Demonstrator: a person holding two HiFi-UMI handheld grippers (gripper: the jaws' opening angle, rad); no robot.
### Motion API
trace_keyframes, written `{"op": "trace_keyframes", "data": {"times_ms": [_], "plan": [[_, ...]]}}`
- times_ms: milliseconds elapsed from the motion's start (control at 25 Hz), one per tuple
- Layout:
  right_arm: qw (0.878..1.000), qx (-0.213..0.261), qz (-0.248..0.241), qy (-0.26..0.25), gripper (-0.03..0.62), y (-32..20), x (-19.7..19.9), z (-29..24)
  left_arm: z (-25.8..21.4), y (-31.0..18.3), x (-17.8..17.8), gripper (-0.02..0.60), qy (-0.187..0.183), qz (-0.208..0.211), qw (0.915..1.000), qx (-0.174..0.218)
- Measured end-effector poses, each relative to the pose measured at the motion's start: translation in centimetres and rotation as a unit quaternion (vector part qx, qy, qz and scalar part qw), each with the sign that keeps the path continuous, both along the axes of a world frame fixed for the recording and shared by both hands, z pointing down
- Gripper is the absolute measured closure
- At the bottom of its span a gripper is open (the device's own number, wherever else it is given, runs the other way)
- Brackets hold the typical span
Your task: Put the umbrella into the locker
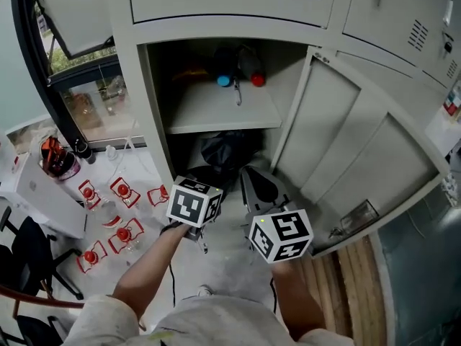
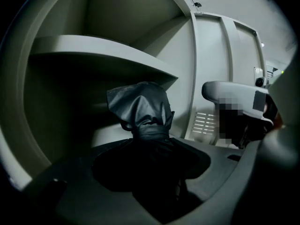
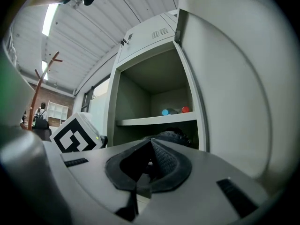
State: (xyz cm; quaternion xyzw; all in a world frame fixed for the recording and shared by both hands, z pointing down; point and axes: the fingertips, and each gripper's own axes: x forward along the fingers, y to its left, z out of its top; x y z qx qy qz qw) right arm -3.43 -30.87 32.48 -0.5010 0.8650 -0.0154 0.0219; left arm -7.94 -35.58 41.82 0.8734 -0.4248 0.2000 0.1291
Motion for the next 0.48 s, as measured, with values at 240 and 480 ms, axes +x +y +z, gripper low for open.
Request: {"op": "trace_keyframes", "data": {"times_ms": [240,480], "plan": [[0.999,-0.008,0.038,0.002,0.591,-0.5,0.1,0.5,-1.0,-1.8,0.3,0.339,-0.023,0.03,0.9993,0.006],[0.999,-0.017,0.04,0.012,0.591,-0.7,0.4,1.4,-1.2,-3.0,0.9,0.339,-0.045,0.04,0.9981,0.013]]}}
